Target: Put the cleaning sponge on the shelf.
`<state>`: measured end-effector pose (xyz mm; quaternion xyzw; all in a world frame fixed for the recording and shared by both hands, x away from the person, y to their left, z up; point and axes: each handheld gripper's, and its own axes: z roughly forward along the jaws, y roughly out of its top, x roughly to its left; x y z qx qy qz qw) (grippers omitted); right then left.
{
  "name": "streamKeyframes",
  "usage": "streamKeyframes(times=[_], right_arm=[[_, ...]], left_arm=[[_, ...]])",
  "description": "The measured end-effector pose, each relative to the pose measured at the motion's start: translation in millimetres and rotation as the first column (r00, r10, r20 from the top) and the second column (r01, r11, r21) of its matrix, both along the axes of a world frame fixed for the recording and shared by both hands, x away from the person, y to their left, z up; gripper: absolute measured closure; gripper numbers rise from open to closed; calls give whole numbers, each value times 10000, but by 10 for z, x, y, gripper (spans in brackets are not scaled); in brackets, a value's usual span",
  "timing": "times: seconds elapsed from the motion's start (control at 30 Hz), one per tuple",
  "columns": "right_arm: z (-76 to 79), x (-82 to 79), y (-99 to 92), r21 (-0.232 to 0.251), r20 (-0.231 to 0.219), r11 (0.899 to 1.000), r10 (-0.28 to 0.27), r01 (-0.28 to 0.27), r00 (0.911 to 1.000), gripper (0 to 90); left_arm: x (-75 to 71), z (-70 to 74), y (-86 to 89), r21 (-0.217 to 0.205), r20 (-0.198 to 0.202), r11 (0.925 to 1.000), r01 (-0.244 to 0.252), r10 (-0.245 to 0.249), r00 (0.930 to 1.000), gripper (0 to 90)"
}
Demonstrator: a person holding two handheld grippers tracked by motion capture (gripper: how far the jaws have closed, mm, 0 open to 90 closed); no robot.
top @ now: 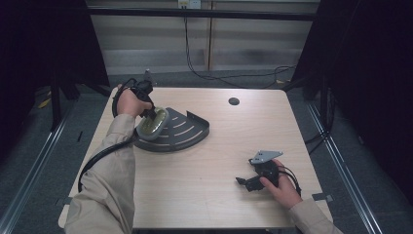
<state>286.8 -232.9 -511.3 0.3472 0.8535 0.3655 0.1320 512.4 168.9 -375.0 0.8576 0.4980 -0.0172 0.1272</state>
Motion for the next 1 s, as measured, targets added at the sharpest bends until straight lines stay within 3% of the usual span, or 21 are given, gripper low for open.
streamKeyframes(times=[0.3, 1.0], right_arm=[[-1, 1, -1, -3, 14, 10000, 2, -2, 10000, 95], [-1, 1, -1, -6, 13, 10000, 4, -4, 10000, 95]], left_arm=[[17, -88, 1, -55, -106, 10000, -75, 74, 9999, 722], [17, -281, 40, 110, -148, 9996, 276, -274, 9995, 721]])
